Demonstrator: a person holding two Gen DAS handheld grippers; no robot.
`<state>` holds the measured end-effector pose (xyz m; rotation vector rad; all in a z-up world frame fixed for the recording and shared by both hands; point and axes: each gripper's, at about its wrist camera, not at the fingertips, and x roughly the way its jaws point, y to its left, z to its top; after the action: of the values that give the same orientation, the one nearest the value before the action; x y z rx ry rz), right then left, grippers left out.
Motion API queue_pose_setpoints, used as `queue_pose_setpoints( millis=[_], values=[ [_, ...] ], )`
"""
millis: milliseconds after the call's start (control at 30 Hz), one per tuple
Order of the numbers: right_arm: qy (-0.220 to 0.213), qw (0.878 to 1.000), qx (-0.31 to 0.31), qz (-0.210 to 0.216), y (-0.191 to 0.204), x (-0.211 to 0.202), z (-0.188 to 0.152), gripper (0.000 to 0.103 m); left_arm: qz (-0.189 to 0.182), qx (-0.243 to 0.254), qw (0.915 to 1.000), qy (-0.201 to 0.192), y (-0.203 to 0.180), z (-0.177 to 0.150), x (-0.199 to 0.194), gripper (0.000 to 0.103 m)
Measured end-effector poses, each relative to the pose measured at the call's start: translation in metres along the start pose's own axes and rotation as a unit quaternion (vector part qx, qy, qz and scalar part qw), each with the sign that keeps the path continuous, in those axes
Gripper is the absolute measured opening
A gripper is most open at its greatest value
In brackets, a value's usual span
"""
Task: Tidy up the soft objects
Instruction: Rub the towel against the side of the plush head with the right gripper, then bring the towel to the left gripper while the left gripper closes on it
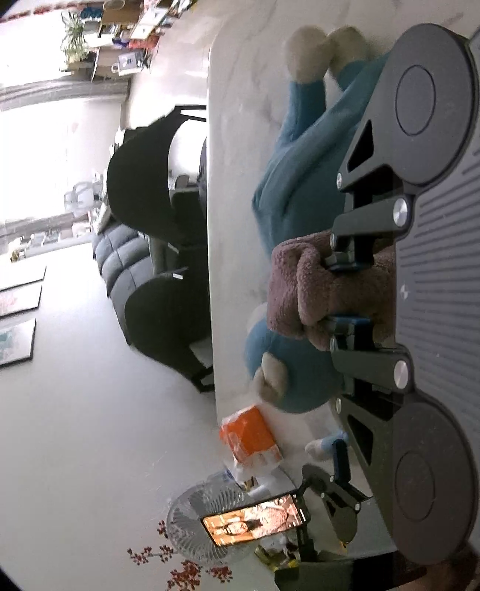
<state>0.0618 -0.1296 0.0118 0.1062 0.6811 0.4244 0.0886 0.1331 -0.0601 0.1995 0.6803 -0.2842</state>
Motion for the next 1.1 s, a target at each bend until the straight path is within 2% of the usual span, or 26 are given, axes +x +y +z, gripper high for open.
queue_pose_setpoints(
  millis=[233,433,633,767,867,967,1033,1067,1100],
  values=[
    [0.015,0.999,-0.011,0.034,0.023,0.017,-0.004,0.024,-0.003,-0.021,0.9997,0.01,0.012,-0.01,-0.008,0.103],
    [0.037,0.994,0.008,0.1,0.032,0.026,-0.002,0.023,-0.064,-0.023,0.9969,-0.04,0.01,-0.005,-0.036,0.103],
    [0.066,0.979,0.039,0.188,0.031,0.041,0.004,0.023,-0.11,-0.008,0.99,-0.088,0.0,0.001,-0.055,0.103],
    [0.073,0.975,0.052,0.204,0.028,0.045,0.002,0.023,-0.116,-0.01,0.9898,-0.082,-0.008,0.003,-0.048,0.102],
    [0.078,0.971,0.062,0.216,0.026,0.047,0.0,0.024,-0.126,-0.032,0.9885,-0.077,-0.007,0.001,-0.04,0.098],
    [0.084,0.967,0.071,0.228,0.024,0.05,-0.001,0.024,-0.138,-0.063,0.986,-0.07,-0.001,0.001,-0.031,0.089],
    [0.087,0.965,0.078,0.236,0.022,0.052,-0.003,0.024,-0.144,-0.077,0.9839,-0.073,0.001,0.0,-0.028,0.072],
    [0.089,0.963,0.081,0.24,0.021,0.053,-0.003,0.024,-0.148,-0.083,0.9827,-0.074,0.003,0.0,-0.027,0.054],
    [0.091,0.962,0.084,0.244,0.021,0.054,-0.004,0.026,-0.153,-0.09,0.9816,-0.071,0.004,-0.001,-0.025,0.045]
  ],
)
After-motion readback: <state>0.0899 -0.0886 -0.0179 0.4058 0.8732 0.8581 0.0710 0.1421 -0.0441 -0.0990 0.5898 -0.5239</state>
